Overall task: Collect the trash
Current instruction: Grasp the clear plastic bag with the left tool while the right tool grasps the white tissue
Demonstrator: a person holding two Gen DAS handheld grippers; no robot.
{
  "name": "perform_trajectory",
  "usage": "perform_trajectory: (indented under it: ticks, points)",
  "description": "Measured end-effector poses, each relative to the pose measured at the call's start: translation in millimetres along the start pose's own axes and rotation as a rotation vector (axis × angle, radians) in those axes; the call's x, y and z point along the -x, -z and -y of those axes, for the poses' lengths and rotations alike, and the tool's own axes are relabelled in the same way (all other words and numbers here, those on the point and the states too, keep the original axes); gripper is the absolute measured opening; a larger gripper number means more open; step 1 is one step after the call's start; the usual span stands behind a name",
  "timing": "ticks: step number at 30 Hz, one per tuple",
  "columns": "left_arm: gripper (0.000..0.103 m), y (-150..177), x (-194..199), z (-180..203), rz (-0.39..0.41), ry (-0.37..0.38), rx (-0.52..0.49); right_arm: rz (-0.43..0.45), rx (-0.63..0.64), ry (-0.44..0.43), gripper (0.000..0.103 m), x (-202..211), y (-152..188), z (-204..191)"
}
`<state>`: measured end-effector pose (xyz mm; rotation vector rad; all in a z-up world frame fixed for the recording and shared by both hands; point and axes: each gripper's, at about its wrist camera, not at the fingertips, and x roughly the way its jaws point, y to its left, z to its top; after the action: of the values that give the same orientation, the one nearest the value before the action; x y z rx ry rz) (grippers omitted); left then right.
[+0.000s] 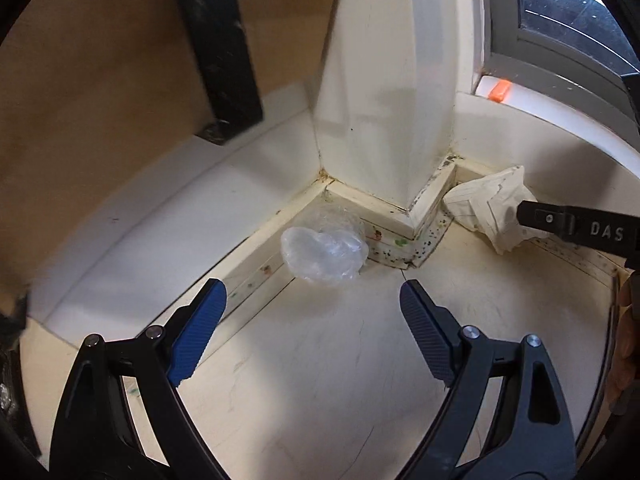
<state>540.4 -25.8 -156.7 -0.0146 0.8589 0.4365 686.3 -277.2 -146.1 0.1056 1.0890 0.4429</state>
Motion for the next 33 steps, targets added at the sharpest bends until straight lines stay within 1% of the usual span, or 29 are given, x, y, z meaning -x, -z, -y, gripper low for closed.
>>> perform_trajectory:
  ticks: [4, 7, 9, 11, 13, 18, 22, 23, 25, 28, 33]
  points:
    - [0.087, -2.1, -12.3, 7.0, -0.001, -0.015, -0.006, 0.002, 0.034, 0.005, 0.054, -28.6, -9.8, 4.5]
    - [0.087, -2.6, -18.8, 10.3, 0.001, -0.028, -0.007, 0.007, 0.049, 0.001, 0.040, -43.8, -13.2, 10.6]
    - [0.087, -2.6, -22.7, 11.5, 0.002, -0.045, -0.004, 0.021, 0.054, -0.004, 0.035, -47.5, -13.3, 16.5]
    - [0.087, -2.3, -25.7, 12.1, 0.004, -0.059, 0.002, 0.029, 0.057, -0.021, 0.026, -48.1, -8.6, 24.6]
    - [0.088, -2.8, -29.5, 13.8, 0.006, -0.076, 0.005, 0.029, 0.055, -0.040, 0.023, -43.0, 1.4, 28.5]
    - [0.088, -3.0, -38.2, 17.2, 0.000, -0.126, 0.017, 0.037, 0.068, -0.056, 0.022, -42.4, 18.6, 32.1]
    - [0.088, -3.0, -45.2, 21.0, -0.007, -0.150, 0.015, 0.052, 0.063, -0.092, 0.022, -40.3, 29.4, 35.0]
    - [0.088, -2.4, -46.9, 22.3, -0.013, -0.150, 0.013, 0.054, 0.060, -0.101, 0.022, -41.9, 29.9, 38.2]
    - [0.087, -2.0, -49.8, 25.8, -0.017, -0.155, 0.007, 0.058, 0.058, -0.110, 0.022, -49.2, 19.5, 40.8]
    - [0.087, -1.4, -54.4, 30.6, -0.017, -0.169, 0.001, 0.061, 0.056, -0.112, 0.022, -54.7, 21.6, 48.1]
    - [0.087, 1.5, -65.4, 35.1, -0.046, -0.183, 0.008, 0.058, 0.043, -0.102, 0.022, -70.1, 22.7, 56.5]
